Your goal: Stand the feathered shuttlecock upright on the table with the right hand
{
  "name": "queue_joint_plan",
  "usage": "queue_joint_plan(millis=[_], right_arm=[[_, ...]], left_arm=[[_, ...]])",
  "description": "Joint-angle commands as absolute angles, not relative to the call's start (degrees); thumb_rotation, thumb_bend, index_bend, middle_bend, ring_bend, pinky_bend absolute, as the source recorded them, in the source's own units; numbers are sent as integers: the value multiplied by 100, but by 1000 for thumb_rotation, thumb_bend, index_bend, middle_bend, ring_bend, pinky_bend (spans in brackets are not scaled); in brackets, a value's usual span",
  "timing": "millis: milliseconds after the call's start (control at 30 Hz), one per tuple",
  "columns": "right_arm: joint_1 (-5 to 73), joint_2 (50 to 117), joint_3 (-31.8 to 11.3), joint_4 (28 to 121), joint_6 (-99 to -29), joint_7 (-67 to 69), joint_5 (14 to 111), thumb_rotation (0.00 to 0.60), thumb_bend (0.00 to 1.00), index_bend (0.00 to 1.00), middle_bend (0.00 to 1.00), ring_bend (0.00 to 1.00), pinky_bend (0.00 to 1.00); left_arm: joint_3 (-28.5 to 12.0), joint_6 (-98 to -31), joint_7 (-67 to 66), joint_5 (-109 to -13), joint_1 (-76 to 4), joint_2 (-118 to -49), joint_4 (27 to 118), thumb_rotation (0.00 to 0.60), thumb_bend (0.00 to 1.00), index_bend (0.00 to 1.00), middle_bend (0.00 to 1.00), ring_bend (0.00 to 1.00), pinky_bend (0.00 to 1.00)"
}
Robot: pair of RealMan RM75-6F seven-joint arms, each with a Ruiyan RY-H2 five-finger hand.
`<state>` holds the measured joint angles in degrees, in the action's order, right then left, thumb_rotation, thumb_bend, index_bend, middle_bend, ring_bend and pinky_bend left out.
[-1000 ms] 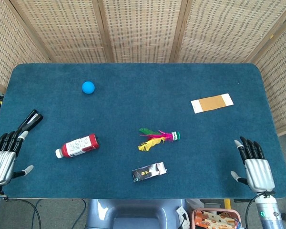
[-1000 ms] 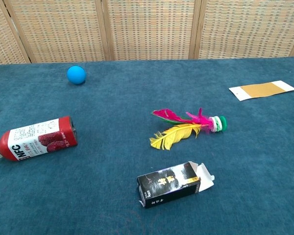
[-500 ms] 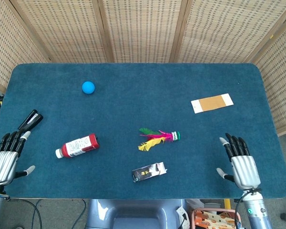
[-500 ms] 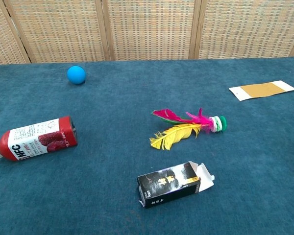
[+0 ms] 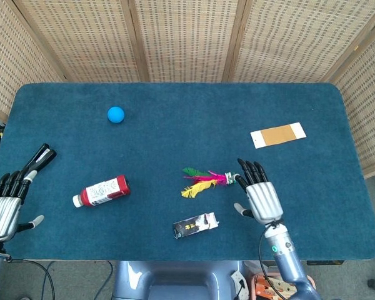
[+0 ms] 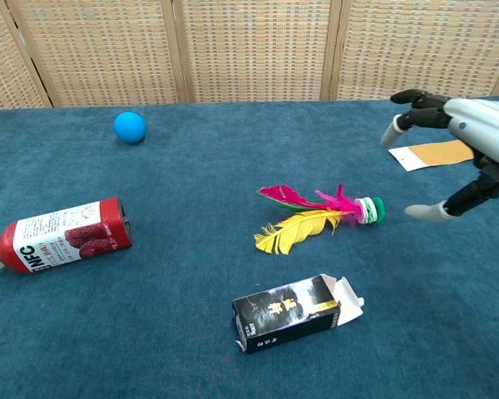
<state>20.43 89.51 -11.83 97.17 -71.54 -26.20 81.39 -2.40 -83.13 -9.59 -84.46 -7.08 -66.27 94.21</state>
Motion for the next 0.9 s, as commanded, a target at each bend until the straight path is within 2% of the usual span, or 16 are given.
queue_joint_plan(millis=[33, 267, 567, 900], right_arm=[[2391, 9428, -1456, 9524, -6809, -2970, 7596, 600, 172, 289, 0, 0, 0], [2872, 10011, -1718, 9149, -6449, -3423, 6893, 600, 271, 323, 0, 0, 0], [3408, 10453, -1930, 8698, -6177, -3872, 6167, 600, 291, 324, 0, 0, 0], [3778, 10558, -2029, 8592, -6247, -4049, 6044, 600, 302, 324, 0, 0, 0]], left_arm=[[-265, -8286, -905, -8404, -720, -6626, 9388, 600, 13, 0, 0, 0, 0], [-253, -8234, -825, -8406, -739, -6624, 9359, 600, 13, 0, 0, 0, 0], [-234, -8180, -765, -8421, -764, -6630, 9334, 600, 13, 0, 0, 0, 0], [-245, -8116, -698, -8358, -786, -6631, 9293, 600, 13, 0, 0, 0, 0]])
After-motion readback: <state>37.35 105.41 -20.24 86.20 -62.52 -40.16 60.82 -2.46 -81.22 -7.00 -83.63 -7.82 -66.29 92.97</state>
